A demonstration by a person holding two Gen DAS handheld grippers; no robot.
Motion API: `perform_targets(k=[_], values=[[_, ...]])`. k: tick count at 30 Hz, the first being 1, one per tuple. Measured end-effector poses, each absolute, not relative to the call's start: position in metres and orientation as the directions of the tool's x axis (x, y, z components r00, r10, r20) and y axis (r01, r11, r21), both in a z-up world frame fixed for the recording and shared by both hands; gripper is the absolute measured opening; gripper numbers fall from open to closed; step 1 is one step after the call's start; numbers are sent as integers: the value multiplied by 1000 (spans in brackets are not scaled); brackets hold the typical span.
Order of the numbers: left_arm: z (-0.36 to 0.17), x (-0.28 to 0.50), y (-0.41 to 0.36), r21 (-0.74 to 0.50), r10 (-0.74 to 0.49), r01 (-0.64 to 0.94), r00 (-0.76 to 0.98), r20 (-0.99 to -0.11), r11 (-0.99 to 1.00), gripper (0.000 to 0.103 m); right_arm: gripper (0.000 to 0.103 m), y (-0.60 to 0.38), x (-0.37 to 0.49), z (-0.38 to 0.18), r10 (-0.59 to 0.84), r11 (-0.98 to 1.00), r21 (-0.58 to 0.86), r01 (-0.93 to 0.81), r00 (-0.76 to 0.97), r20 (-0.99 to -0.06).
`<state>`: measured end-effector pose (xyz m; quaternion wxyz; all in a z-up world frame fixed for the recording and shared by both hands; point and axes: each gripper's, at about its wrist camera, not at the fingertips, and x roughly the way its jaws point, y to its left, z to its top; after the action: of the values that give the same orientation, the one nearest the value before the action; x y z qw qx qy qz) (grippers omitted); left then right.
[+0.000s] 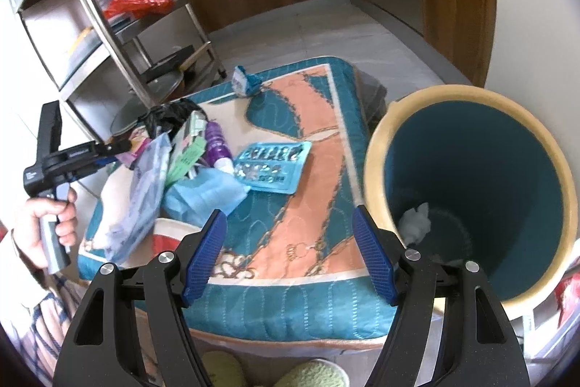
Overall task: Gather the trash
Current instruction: 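Move both tools back to the table and grasp the pink wrapper with the left tool, then grasp the red-printed paper cup with the right tool while the left holds the wrapper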
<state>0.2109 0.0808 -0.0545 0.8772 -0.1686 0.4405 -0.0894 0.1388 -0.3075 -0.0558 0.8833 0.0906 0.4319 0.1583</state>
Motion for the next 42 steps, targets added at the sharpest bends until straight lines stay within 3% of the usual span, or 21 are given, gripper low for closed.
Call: perform_targets(k=[3, 5, 13, 25, 28, 29, 30, 39, 42], values=[[-52, 209, 82, -360, -288, 5, 609, -739, 933, 16, 73, -299, 135, -58, 377, 926, 308, -219, 565, -734], [-48, 207, 84, -358, -282, 4, 625, -728, 934, 14, 73, -292, 132, -59, 392, 920, 315, -234, 558, -732], [-21, 184, 97, -357, -216, -39, 733, -645, 933, 13, 73, -267, 123, -70, 457, 889, 357, -288, 495, -739], [-4, 156, 109, -390, -193, -62, 790, -582, 919, 12, 70, -236, 130, -106, 616, 788, 553, -271, 331, -715], [-2, 146, 104, -398, -207, -44, 798, -566, 916, 12, 50, -233, 132, -111, 638, 770, 579, -267, 321, -700], [-1, 144, 102, -399, -210, -39, 800, -562, 916, 12, 34, -232, 132, -111, 645, 764, 585, -271, 316, -696], [0, 141, 100, -398, -215, -31, 802, -557, 917, 12, 28, -231, 133, -111, 645, 764, 583, -277, 312, -698], [10, 129, 89, -389, -226, 10, 827, -515, 921, 13, 11, -232, 125, -92, 671, 741, 572, -352, 350, -654], [12, 126, 84, -375, -226, 21, 828, -513, 927, 12, 10, -238, 123, -83, 675, 738, 574, -355, 381, -632]])
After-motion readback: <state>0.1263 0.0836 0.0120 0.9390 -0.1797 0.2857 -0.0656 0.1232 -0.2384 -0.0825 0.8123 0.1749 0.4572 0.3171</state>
